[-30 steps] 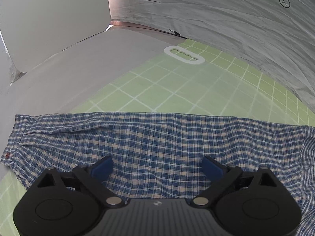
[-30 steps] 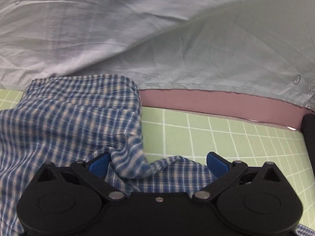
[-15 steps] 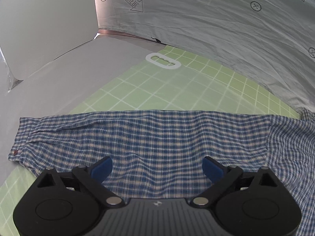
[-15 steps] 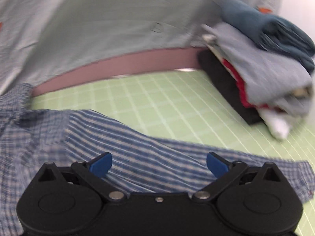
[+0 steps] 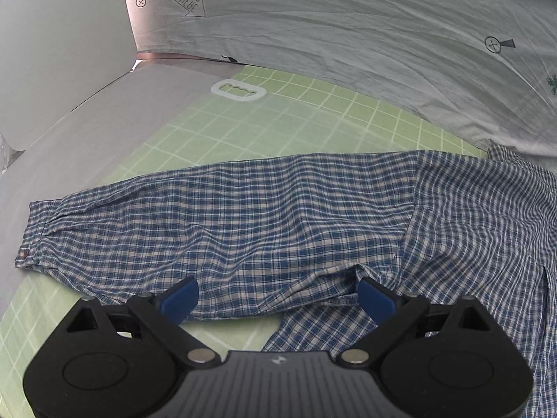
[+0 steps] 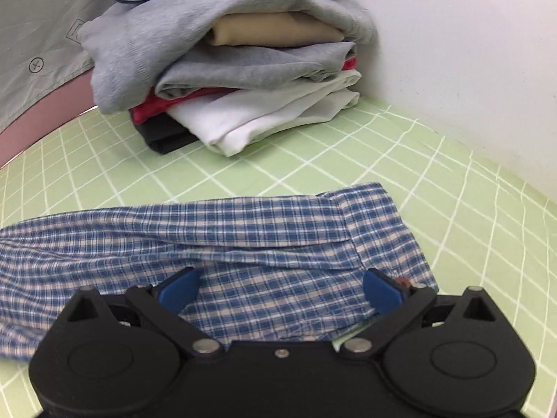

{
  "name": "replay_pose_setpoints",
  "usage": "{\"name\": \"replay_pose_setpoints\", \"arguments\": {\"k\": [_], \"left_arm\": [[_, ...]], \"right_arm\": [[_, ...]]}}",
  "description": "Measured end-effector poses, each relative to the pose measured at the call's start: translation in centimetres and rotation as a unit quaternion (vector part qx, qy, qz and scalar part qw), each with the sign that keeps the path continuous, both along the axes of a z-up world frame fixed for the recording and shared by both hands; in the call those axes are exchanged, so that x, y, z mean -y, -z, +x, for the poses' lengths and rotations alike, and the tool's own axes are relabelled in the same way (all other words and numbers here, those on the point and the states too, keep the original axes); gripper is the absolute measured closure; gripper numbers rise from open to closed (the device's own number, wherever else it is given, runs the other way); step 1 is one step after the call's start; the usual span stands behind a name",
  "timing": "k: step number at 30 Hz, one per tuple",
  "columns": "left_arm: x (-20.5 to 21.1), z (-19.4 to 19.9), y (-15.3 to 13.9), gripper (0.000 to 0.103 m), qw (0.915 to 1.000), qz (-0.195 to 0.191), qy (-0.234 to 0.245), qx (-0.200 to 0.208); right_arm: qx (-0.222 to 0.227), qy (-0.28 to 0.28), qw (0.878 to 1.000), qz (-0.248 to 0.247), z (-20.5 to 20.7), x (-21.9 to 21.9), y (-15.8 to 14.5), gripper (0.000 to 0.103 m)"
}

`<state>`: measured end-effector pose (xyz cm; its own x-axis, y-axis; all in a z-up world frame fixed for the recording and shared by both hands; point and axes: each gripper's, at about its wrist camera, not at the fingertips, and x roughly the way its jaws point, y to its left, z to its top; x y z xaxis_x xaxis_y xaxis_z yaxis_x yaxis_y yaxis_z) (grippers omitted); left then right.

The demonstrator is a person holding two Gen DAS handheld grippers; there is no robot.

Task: Fold clothes
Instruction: 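Smooth the shirt body with the right gripper beside the spread sleeve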

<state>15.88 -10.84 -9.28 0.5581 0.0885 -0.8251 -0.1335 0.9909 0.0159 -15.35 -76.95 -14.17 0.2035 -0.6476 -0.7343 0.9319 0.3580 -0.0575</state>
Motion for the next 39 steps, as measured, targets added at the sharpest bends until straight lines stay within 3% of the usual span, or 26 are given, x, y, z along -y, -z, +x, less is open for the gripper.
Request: {"name": "replay_pose_setpoints", "arguments": {"k": [3, 7, 14, 21, 28, 30, 34, 39], "left_arm": [[0.6, -0.1, -0.1, 0.006, 1.0, 0.001, 0.01, 0.001], [0.8, -0.1, -0.1, 0.006, 0.9999, 0.0, 0.012, 0.001], [0.7, -0.3, 0.1, 0.006, 0.9999, -0.01, 0.01, -0.005], [-0.7, -2.4, -1.5, 0.006, 0.9997, -0.013, 0.011, 0.018], [-5.2, -8.0, -1.5, 0.006, 0.9993, -0.03, -0.024, 0.004], [-6.1, -9.9, -1.0, 0.006, 0.9991, -0.032, -0.027, -0.006], [-7.3, -13.1, 0.1, 0.007, 0.9985, -0.032, -0.035, -0.027], [-7.6, -15.8, 0.9, 0.007, 0.9985, -0.027, -0.028, -0.039]], "right_arm": [[-0.04, 0.047, 0.998, -0.025, -1.7, 2.1, 0.0, 0.0], [-0.052, 0.101, 0.993, -0.01, -3.8, 4.3, -0.6, 0.001], [-0.034, -0.039, 0.998, -0.042, 4.8, -5.5, -2.9, 0.001], [0.03, -0.205, 0.978, -0.025, 13.3, -18.3, -3.7, 0.001], [0.002, -0.249, 0.968, -0.004, 8.9, -23.9, -2.8, 0.009], [-0.006, -0.262, 0.965, 0.002, 7.7, -25.5, -2.5, 0.019], [-0.011, -0.267, 0.963, 0.027, 4.1, -27.2, -2.1, 0.028], [-0.013, -0.286, 0.956, 0.058, 0.5, -28.5, -1.6, 0.052]]}}
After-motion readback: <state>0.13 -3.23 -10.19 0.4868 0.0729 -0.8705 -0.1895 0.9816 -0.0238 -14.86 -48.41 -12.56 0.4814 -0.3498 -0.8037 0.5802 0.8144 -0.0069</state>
